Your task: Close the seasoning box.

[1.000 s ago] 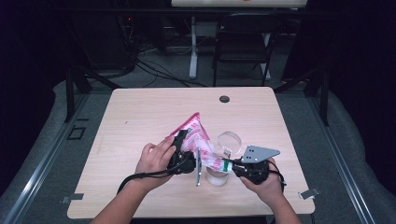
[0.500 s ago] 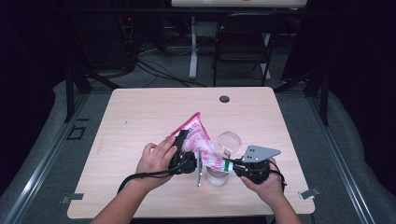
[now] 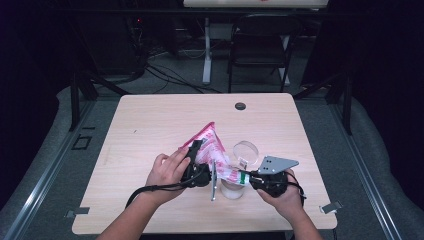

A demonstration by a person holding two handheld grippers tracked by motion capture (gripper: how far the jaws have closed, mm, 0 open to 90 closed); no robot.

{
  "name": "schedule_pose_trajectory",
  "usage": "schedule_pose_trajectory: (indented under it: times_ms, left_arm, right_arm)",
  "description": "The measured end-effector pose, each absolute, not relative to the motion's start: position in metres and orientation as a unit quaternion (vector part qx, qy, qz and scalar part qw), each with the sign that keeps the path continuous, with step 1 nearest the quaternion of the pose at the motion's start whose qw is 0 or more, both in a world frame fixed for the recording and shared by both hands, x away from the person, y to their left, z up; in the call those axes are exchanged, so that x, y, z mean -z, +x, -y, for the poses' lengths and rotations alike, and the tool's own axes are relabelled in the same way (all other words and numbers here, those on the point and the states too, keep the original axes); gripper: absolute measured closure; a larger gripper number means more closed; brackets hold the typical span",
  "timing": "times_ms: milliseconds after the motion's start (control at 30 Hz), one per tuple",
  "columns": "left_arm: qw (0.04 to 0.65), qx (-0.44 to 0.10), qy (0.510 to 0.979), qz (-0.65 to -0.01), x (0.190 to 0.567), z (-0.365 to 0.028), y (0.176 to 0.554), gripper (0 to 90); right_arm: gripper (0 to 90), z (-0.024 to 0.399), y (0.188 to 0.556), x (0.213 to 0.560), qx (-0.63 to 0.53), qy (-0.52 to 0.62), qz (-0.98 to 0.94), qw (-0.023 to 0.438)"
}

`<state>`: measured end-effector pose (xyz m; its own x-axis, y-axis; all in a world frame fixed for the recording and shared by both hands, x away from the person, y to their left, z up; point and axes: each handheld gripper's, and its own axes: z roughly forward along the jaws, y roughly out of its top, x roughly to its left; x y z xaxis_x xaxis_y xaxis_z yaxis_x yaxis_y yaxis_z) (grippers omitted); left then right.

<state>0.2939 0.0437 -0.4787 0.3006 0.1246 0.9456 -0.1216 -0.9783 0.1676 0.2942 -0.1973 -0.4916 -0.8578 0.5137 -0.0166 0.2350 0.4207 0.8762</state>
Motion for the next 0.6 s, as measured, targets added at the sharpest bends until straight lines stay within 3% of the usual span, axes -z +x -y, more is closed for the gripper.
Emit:
schedule_pose_trajectory:
  times_ms: [600]
  left_arm:
    - [0.104,-0.593,0.798,0.000,0.4790,-0.0440,0.2938,61.5]
  right_arm:
    - [89.9,0.1954,0.2948,0.4944,-0.483,0.227,-0.833,0.144]
